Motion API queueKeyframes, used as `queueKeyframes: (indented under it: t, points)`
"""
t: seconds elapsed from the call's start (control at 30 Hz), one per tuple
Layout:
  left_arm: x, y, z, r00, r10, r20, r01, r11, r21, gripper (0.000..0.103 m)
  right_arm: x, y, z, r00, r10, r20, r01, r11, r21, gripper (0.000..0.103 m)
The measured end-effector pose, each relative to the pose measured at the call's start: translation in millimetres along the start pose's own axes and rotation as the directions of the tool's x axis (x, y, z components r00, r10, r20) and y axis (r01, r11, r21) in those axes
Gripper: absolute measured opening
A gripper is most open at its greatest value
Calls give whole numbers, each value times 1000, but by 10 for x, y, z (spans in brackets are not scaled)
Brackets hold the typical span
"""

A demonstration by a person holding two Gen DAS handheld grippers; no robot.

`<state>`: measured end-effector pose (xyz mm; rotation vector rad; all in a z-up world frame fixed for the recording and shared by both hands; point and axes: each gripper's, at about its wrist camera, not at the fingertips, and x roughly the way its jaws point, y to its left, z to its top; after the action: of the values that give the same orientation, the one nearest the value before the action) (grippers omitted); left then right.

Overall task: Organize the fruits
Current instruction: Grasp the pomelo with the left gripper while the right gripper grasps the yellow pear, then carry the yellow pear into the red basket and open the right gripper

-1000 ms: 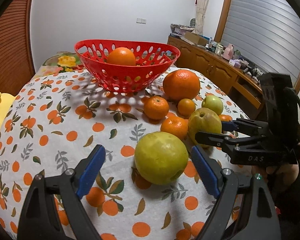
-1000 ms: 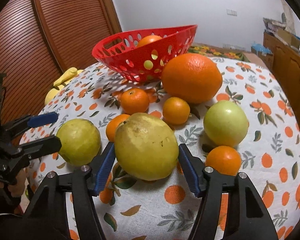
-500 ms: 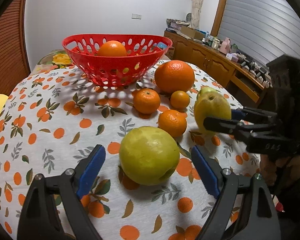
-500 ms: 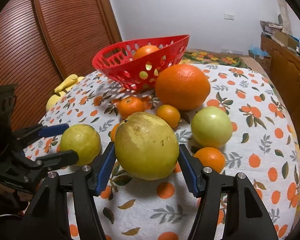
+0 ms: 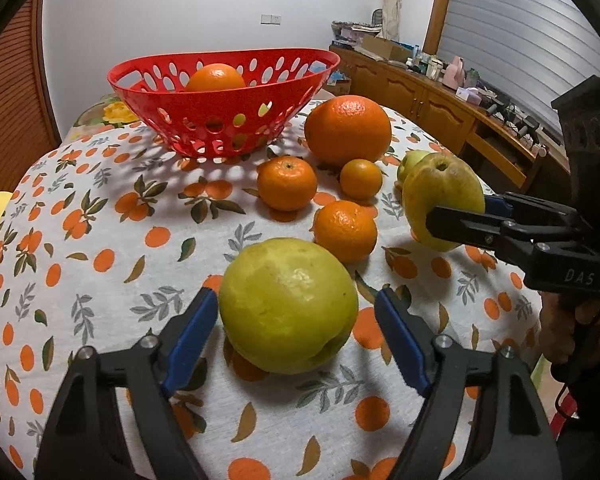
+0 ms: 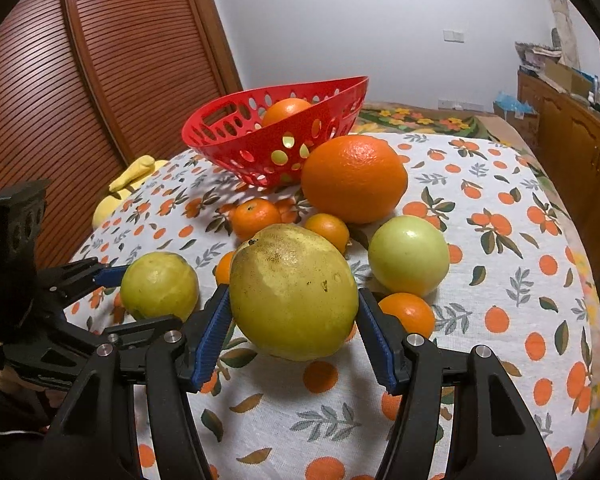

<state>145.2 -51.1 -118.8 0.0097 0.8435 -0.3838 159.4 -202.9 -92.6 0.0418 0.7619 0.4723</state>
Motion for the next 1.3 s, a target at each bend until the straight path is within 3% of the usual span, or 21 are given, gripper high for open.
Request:
queueKeyframes:
  t: [0.1,0.3,0.5,1.0,1.3]
  points:
    - [0,3,-5,1000,30,5,-30,1000,3,65,-2,-3,-1,1000,1,0,-1,1000,-1,63]
    - [-13,15,-11,1000,21,6,-21,1000,-11,64,-27,-9,37,1000,4,9,-4,1000,-4,63]
    - [-148,57,113,998,21,54,-20,1000,-23,64,-75,24,147,1000,12,27,-11,1000,-26,63]
    - [-416,268,701,985,49,164,-48,999,-6,64,-211,46,862,989,48,141,-40,997,-62,63]
    - [-390,421,976,978,69,195,-66,998,-19,64,-87,11,1224,987,54,152,-40,995,-93,63]
